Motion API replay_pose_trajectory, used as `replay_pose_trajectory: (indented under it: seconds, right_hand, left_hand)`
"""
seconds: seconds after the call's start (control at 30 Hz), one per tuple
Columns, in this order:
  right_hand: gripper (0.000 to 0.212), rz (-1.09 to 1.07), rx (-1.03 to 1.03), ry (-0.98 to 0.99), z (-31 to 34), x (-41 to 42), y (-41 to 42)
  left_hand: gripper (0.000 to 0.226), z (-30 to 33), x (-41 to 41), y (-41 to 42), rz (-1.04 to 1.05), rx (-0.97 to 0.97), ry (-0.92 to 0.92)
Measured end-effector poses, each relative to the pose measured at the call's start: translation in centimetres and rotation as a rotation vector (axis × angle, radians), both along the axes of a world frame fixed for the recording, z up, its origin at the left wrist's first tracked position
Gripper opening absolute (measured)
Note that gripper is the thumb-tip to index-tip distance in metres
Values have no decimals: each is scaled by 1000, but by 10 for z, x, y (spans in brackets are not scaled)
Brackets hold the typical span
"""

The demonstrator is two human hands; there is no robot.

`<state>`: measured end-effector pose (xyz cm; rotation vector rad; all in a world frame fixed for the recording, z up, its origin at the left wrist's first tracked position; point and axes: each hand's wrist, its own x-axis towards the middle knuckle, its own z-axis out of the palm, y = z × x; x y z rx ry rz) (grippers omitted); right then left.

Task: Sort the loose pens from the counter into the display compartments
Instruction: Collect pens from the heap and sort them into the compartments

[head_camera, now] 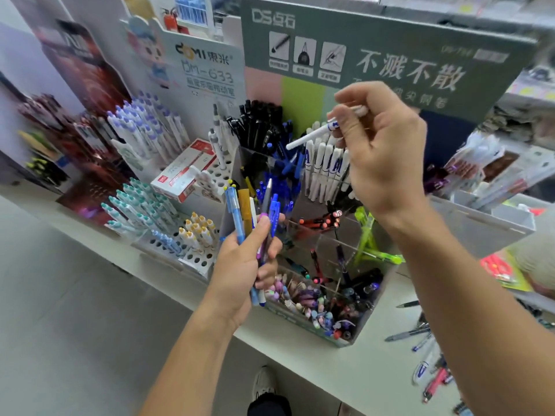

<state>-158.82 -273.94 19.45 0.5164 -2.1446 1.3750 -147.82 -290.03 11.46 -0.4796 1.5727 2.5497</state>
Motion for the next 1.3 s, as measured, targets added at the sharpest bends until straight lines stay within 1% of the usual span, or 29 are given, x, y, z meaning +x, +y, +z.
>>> replay_pose_trajectory:
  seconds: [0.07, 0.1, 0.17, 0.27, 0.33, 0.4, 0.47, 0.57, 0.67, 0.77, 0.83, 0.87, 1.0, 1.07, 1.1, 1.13, 1.17, 1.27, 1.3]
  right_hand:
    - [15, 19, 31, -11, 5, -6, -7]
    - [15, 22, 23, -18, 9, -7, -7]
    - [18, 4, -59, -28, 17, -3, 4]
    - [26, -169, -229, 12, 18, 12, 45]
    - [27, -244, -309, -39, 10, 23, 73]
    - [24, -260, -377, -131, -1, 33, 93]
    - [22, -277, -451, -180, -10, 41, 105]
    - [24, -296, -557, -176, -18, 49, 113]
    - [14, -263, -621, -155, -21, 56, 108]
    - [12, -163, -576, -136, -15, 56, 91]
    - [11, -108, -471, -115, -5, 47, 76]
    - [11, -99, -382, -99, -1, 39, 68]
    - [15, -114, 85, -39, 7, 1, 37]
    - [16, -60, 256, -60, 4, -9, 24]
    - [16, -38, 309, -59, 3, -10, 21]
    - [16, -29, 319, -45, 5, -9, 21]
    - [14, -37, 283, -15, 10, -8, 23]
    - [12, -105, 45, 153, 36, -7, 38]
    - [13, -98, 2, 179, 44, -9, 41]
  left_hand:
    - [23, 1, -1, -2, -4, 8, 10]
    - [20, 1, -2, -3, -4, 11, 14]
    - [21, 1, -2, -4, -24, 7, 26]
    - [20, 2, -2, 2, -99, 23, 50]
    - [22, 3, -2, 12, -138, 30, 68]
    - [23, 3, -5, 25, -149, 14, 96]
    - [26, 5, -10, 37, -132, 13, 99]
    - [30, 6, -15, 48, -98, 44, 61]
    - [26, 6, -15, 51, -90, 36, 51]
    - [21, 6, -13, 48, -42, 23, 62]
    - [21, 7, -13, 44, 3, 16, 54]
    - [21, 7, -13, 42, 19, 10, 51]
    - [24, 8, -9, 34, 52, -14, 49]
    - [24, 7, -6, 31, 54, -24, 50]
    - [24, 7, -4, 30, 55, -25, 51]
    - [23, 7, -3, 29, 55, -30, 54]
    - [23, 7, -2, 28, 56, -42, 60]
    - [21, 10, -7, 24, 69, -87, 75]
    - [20, 11, -12, 22, 73, -95, 78]
